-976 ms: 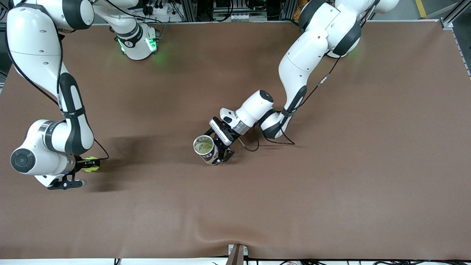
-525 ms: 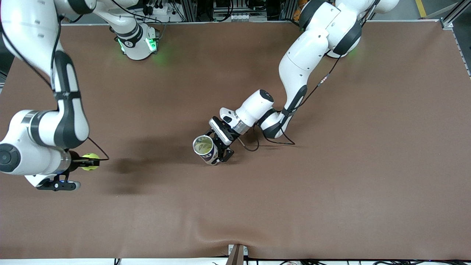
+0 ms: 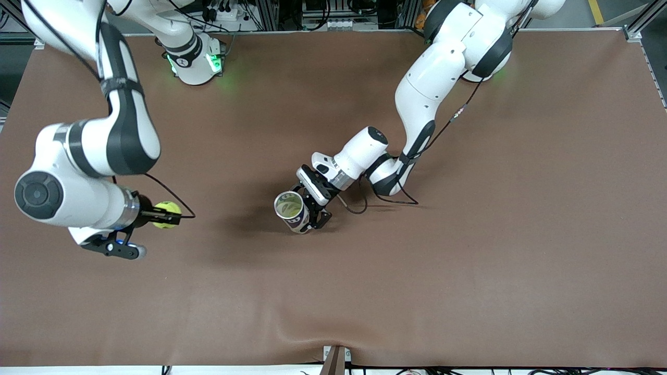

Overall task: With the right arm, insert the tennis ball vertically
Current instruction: 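Carry the second ball over the can opening with the right gripper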

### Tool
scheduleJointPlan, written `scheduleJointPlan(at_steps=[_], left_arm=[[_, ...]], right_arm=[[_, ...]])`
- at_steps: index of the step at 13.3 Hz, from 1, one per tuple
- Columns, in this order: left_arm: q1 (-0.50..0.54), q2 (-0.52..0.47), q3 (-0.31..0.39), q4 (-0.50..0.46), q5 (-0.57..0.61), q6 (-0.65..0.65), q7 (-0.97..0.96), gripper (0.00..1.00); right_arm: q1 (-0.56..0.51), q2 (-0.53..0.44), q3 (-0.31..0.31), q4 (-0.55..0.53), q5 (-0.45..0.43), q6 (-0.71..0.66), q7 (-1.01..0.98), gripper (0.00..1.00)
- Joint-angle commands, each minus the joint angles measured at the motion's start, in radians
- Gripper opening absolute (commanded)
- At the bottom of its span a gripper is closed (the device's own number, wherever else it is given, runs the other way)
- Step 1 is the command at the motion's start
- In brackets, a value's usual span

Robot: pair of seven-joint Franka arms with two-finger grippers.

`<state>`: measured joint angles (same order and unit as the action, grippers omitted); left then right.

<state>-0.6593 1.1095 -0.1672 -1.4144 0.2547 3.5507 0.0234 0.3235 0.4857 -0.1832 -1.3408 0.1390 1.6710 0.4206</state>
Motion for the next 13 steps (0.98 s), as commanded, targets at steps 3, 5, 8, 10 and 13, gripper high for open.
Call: scheduleJointPlan(at_steps=[3,5,8,10,13], left_arm=[[0.012,-0.04,-0.008,-0.052,0.015,0.005,0.006,0.95],[0.015,-0.042,-0.008,-0.054,0.015,0.005,0.006,0.95],[0.017,-0.045,-0.011,-0.054,0.015,0.005,0.006,0.95],[0.018,-0.048,-0.014,-0.054,0.015,0.005,0.006,0.95],[0.018,-0.048,-0.014,-0.054,0.015,0.005,0.006,0.95]], right_arm=[[0.126,0.005,-0.007,0.113,0.041,-0.016,0.324,0.0],[0.176,0.01,-0.009,0.127,0.04,-0.013,0.423,0.0],[0.245,0.02,-0.007,0.141,0.039,0.061,0.559,0.0],[0.287,0.027,-0.009,0.141,0.037,0.067,0.605,0.0],[0.345,0.06,-0.01,0.141,0.028,0.108,0.679,0.0]])
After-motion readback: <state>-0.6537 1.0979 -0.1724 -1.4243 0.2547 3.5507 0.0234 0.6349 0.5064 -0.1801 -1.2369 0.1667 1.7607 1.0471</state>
